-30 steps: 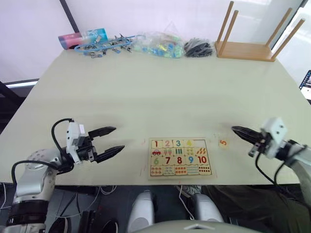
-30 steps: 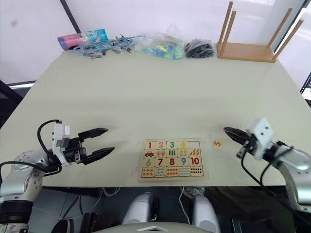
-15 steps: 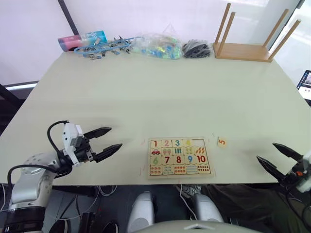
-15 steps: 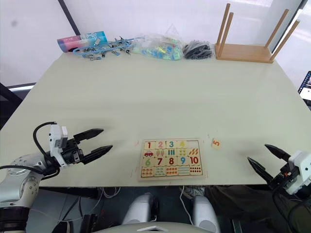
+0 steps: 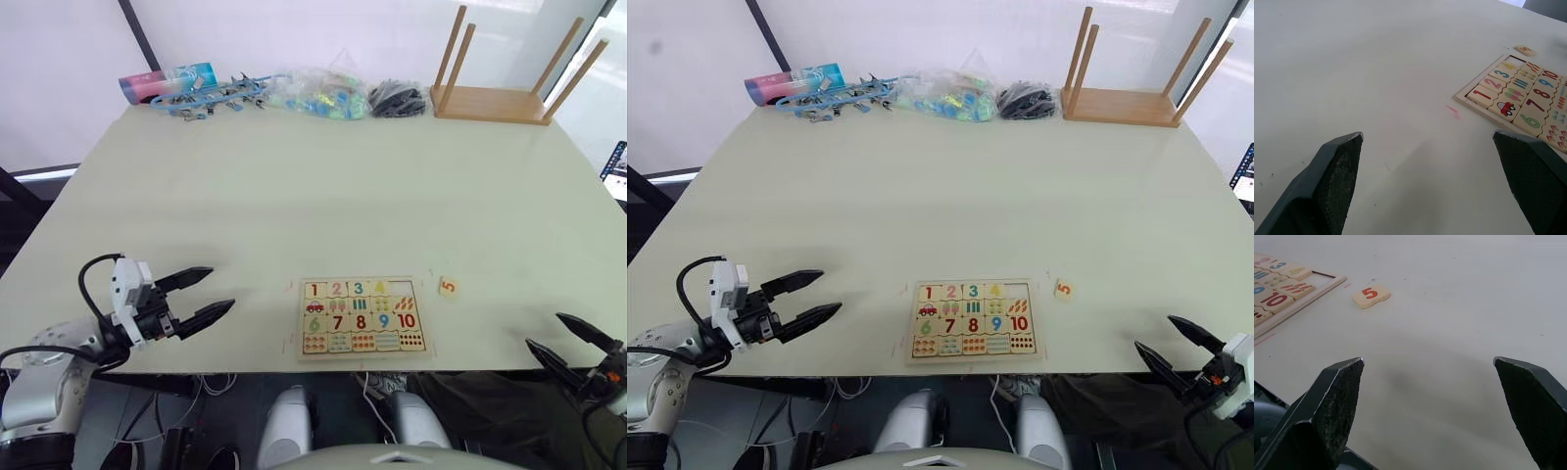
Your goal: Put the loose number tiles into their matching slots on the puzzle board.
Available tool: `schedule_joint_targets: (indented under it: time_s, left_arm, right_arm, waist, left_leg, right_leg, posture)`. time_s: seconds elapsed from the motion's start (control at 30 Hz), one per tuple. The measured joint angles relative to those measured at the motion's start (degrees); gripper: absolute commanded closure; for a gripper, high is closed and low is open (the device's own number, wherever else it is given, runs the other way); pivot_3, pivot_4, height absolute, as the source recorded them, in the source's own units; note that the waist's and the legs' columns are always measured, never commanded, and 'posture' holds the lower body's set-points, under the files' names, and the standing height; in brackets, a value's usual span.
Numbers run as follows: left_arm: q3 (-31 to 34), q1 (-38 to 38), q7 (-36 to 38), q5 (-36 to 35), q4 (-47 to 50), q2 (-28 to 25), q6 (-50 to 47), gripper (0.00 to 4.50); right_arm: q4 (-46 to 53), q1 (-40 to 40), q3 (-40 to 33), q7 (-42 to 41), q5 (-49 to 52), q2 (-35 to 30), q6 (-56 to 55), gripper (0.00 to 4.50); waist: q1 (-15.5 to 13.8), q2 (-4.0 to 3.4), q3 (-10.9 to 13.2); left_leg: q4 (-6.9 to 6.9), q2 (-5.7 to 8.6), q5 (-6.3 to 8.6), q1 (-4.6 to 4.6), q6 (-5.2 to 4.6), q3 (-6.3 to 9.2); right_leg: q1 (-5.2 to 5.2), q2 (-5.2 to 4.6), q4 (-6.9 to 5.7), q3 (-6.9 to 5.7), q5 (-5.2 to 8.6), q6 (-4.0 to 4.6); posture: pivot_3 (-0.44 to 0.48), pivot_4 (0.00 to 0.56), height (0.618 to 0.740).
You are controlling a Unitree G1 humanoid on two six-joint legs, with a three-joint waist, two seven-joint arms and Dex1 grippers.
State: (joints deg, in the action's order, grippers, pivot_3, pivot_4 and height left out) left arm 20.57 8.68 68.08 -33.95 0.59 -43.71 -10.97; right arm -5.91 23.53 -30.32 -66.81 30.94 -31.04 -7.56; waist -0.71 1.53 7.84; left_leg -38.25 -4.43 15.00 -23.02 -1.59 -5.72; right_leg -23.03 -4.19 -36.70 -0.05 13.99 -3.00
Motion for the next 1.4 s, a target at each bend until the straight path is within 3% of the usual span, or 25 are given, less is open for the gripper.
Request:
schedule_joint_targets:
  time_s: [1.07,1.4]
  left_arm:
    - [0.1,-0.1,4.5,1.1,-2.5,0.1,3.4,0.0]
    - [-2.0,-4.7,8.7,1.2,-2.2,-1.3,3.5,0.0]
  right_arm:
    - [-2.9,-4.5,2.6,-2.9,-0.2,-2.4,-1.2,0.06]
    - [4.3,-8.1,9.5,-2.8,-0.7,-5.0,3.5,0.06]
  waist:
    - [0.0,-0.04,0.0]
    - [0.0,-0.05,0.0]
  left_leg:
    - [0.07,0.01,-0.01,0.0,-0.03,-0.01]
    - [0.08,0.03,-0.06,-0.01,-0.11,-0.03]
  right_leg:
    - [-0.01,-0.04,0.06,0.01,0.0,0.0]
    - [-0.01,-0.01,0.08,0.01,0.0,0.01]
  posture:
    - [0.0,0.15,0.738]
    - [0.0,0.15,0.738]
